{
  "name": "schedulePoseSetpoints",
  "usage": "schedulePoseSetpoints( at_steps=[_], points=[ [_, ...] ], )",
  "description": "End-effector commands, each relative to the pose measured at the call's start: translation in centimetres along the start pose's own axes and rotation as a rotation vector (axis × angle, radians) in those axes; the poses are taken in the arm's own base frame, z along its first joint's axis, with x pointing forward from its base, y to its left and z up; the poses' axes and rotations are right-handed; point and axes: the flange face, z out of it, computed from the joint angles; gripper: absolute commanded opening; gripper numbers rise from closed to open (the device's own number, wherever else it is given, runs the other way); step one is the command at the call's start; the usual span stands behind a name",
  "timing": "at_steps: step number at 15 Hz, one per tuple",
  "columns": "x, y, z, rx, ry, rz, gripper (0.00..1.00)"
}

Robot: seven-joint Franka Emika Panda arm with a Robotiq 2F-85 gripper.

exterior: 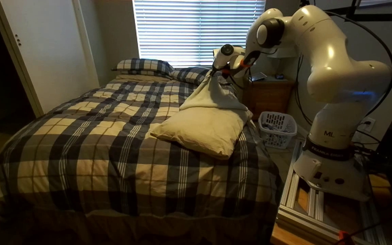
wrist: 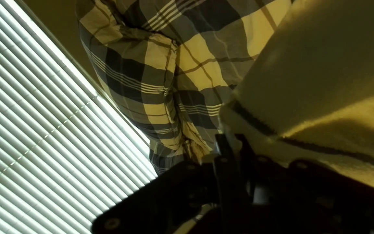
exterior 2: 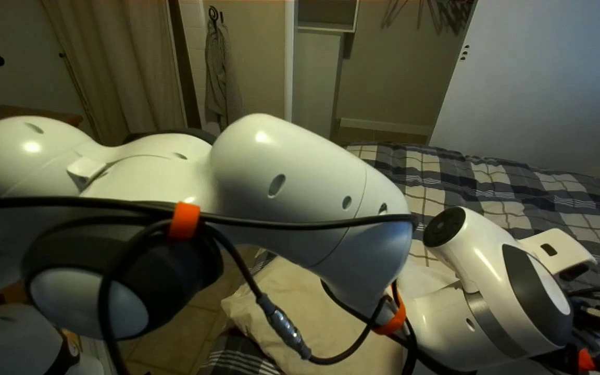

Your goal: Fold the towel

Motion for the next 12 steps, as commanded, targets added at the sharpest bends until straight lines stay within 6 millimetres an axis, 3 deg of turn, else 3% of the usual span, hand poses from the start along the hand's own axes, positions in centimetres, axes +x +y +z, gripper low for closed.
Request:
schedulePoseSetpoints(
  at_steps=[1, 11, 12],
  points=[
    [0.1, -0.2, 1.4, 0.005, 0.033, 0.02, 0.02],
    [-1.5, -0.9, 4.5, 0.003, 0.021, 0.034, 0.02],
    [-1.6, -1.0, 4.7, 0.009, 0.021, 0.039, 0.33]
  ],
)
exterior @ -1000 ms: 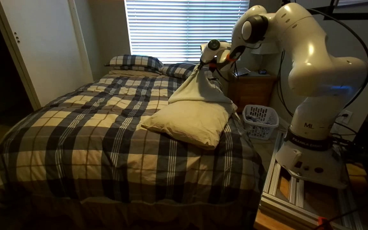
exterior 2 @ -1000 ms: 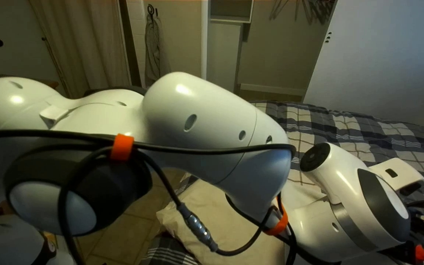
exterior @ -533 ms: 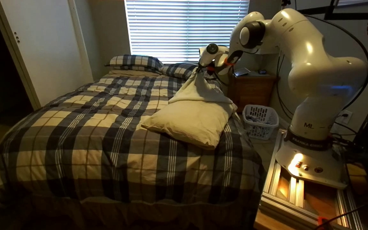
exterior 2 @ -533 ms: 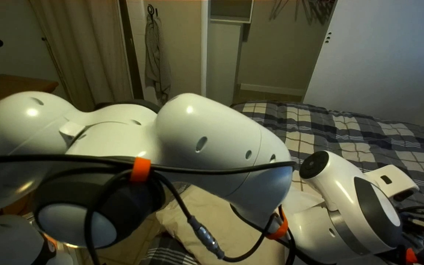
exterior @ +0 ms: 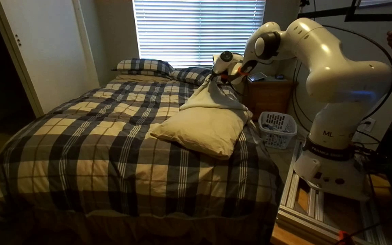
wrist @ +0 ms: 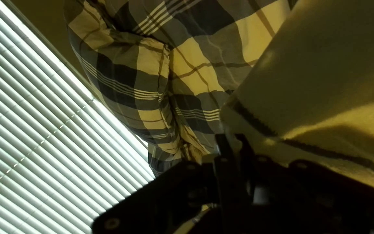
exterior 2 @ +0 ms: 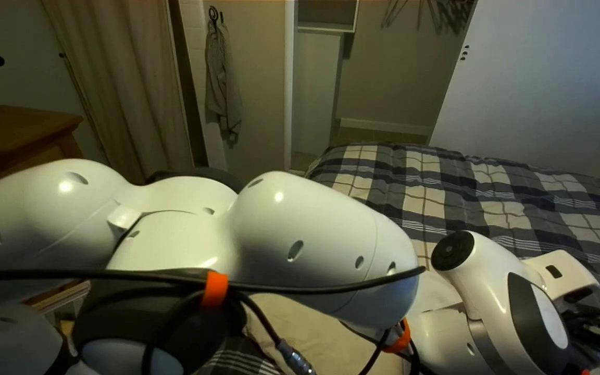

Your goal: Fold the towel

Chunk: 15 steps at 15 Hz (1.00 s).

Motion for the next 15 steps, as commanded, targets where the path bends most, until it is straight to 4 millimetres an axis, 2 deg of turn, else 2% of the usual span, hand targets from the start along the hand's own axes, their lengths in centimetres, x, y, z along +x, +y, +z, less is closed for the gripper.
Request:
schedulePoseSetpoints(
  at_steps=[1, 8, 10, 11, 15],
  points=[
    [-0.1, 0.1, 1.2, 0.011, 0.012, 0.018, 0.34],
    [0.8, 0.0, 1.5, 0.032, 0.029, 0.022, 0.82],
    [0.7, 0.1, 1.4, 0.037, -0.035, 0.027, 0.96],
    [0.6, 0.1, 1.4, 0.044, -0.072, 0.028, 0.99],
    [0.1, 0.3, 0.3, 0.147, -0.233, 0.045, 1.0]
  ],
)
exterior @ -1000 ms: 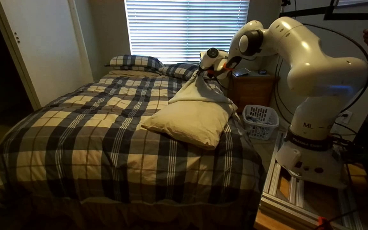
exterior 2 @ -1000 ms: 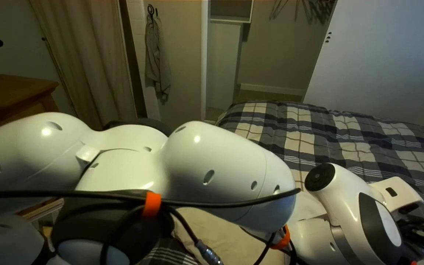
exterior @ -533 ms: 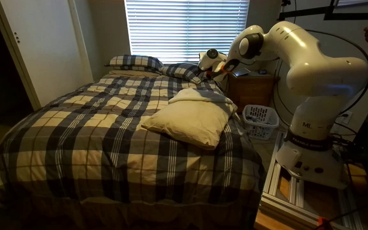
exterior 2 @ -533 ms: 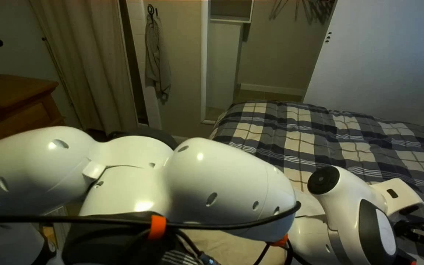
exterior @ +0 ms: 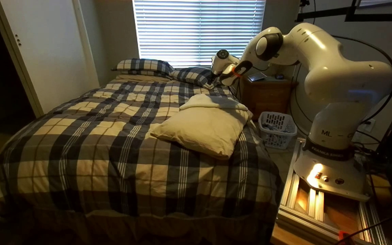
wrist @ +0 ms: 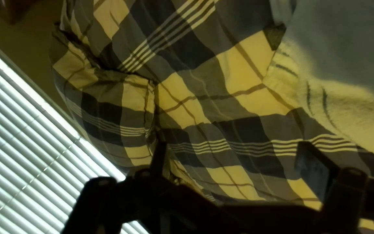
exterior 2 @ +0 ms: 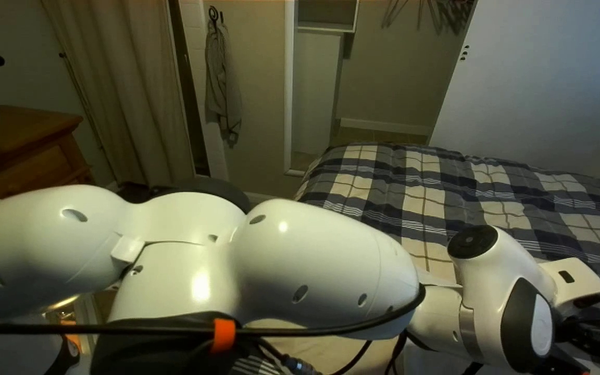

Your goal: Fold the towel

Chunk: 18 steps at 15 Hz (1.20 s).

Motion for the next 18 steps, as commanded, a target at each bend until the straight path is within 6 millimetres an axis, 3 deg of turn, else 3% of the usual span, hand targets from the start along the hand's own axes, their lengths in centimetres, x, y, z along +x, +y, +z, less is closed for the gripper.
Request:
schedulePoseSetpoints(
  at_steps=[1, 7, 12, 18],
  points=[
    [-0.5, 0.5, -1.9, 0.132, -0.131, 0.003, 1.0],
    [-3.7, 3.5, -3.0, 0.289, -0.356, 0.057, 1.0],
    [-8.0, 5.4, -2.9, 0.427, -0.489, 0.098, 1.0],
    [-14.0, 6.7, -1.6, 0.584, -0.501, 0.126, 1.0]
  ],
)
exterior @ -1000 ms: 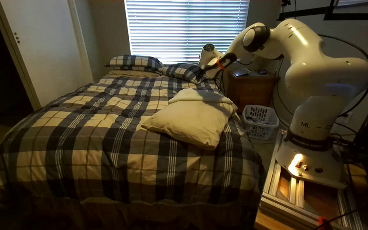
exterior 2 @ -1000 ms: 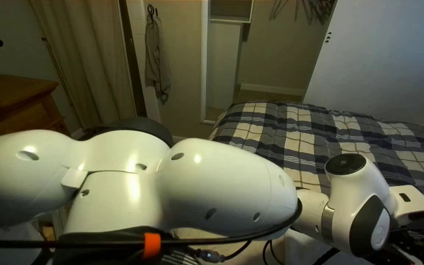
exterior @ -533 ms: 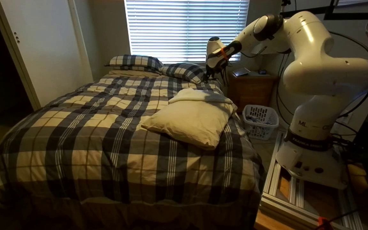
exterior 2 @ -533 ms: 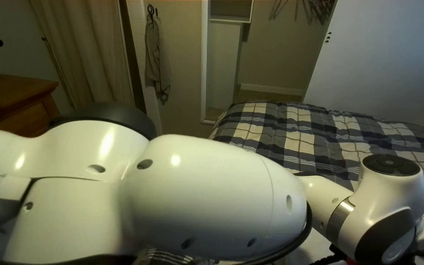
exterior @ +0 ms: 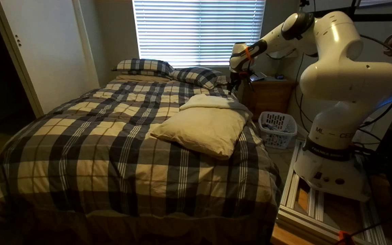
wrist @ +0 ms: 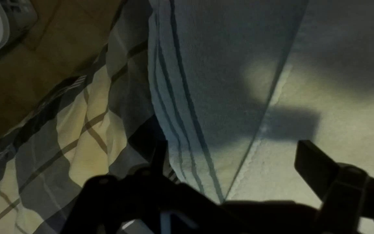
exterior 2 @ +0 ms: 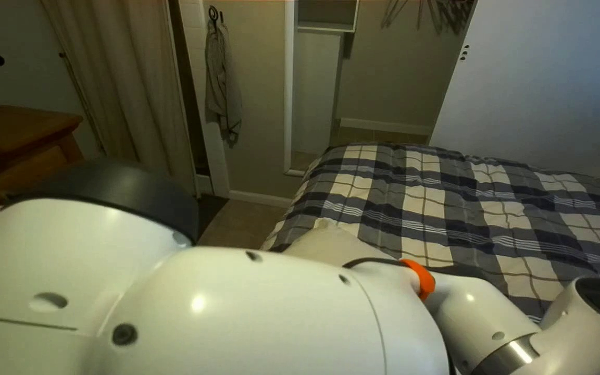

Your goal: Fold the towel

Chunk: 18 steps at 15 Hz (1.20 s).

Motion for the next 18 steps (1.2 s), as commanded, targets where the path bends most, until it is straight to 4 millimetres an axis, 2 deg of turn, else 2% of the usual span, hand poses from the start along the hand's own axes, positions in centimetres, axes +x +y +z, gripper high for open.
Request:
schedulePoseSetpoints(
  at_steps=[1, 4, 9, 10, 11, 13, 18],
  points=[
    [-2.8, 1.2, 1.4, 0.122, 0.009, -0.037, 1.0],
    [-4.9, 2.9, 2.8, 0.174, 0.046, -0.061, 1.0],
    [-8.5, 8.2, 4.1, 0.201, 0.046, -0.057, 1.0],
    [-8.4, 9.2, 3.7, 0.181, 0.054, -0.043, 1.0],
    [-8.7, 7.8, 4.1, 0.179, 0.04, -0.042, 1.0],
    [-9.5, 9.3, 4.5, 0.185, 0.046, -0.034, 1.0],
    [-8.4, 8.8, 4.3, 0.178, 0.048, -0.045, 1.0]
  ],
)
